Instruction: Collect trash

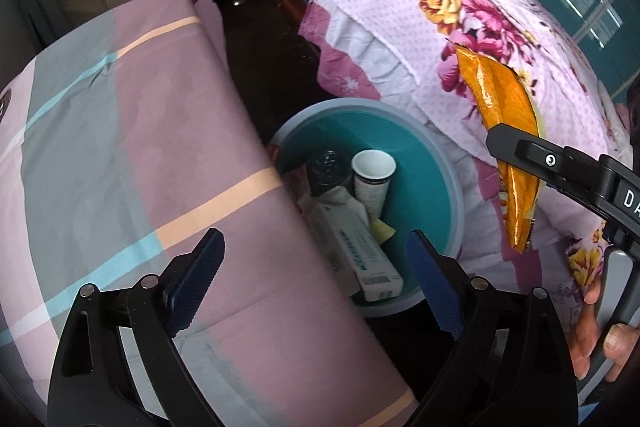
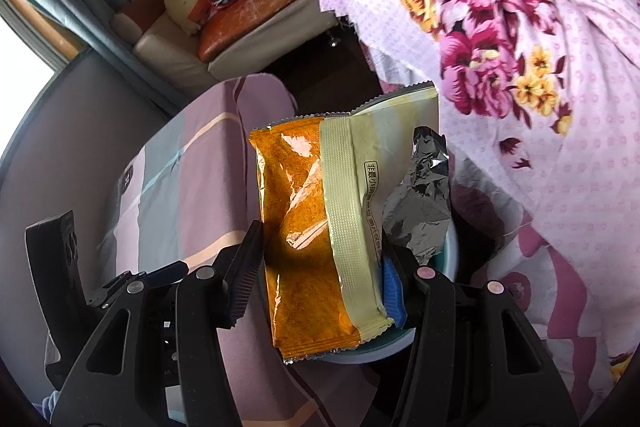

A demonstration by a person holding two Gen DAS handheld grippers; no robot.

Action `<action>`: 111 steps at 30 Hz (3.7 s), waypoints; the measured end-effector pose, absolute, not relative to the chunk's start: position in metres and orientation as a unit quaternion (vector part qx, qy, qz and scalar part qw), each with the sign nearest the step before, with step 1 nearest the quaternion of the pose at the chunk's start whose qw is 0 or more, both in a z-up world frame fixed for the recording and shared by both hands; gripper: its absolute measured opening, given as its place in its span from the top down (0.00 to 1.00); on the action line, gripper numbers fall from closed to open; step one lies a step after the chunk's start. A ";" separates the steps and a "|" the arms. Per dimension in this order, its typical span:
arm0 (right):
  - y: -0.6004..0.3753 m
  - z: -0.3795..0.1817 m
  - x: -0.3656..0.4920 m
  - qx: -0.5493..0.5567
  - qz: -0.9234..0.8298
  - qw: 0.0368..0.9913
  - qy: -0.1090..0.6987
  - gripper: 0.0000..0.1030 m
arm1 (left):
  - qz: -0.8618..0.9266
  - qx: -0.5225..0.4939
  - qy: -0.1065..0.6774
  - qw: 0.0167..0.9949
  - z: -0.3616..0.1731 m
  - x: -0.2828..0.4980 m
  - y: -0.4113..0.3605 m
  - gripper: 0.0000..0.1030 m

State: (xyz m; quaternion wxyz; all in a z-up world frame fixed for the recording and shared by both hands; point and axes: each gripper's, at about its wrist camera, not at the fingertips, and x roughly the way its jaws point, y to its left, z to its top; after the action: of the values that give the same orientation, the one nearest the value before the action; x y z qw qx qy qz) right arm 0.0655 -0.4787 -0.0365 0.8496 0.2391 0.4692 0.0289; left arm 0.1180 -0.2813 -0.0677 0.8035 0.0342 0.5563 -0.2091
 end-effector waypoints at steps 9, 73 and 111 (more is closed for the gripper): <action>-0.458 -0.042 0.075 0.226 0.031 0.844 0.485 0.49 | -0.193 0.017 0.563 0.803 -0.073 0.124 -0.257 0.11; -0.353 0.018 0.029 0.089 0.014 0.867 0.490 0.07 | -0.155 -0.026 0.490 0.857 -0.004 0.067 -0.151 0.11; -0.361 0.015 -0.007 0.086 0.004 0.876 0.474 0.07 | -0.128 0.006 0.475 0.870 -0.010 0.046 -0.144 0.04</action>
State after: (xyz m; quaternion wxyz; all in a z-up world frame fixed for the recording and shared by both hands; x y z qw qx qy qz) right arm -0.0073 -0.3609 0.0147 0.8765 0.0860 0.4737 0.0037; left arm 0.0462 -0.1442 -0.0105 0.8704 0.0063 0.4753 -0.1281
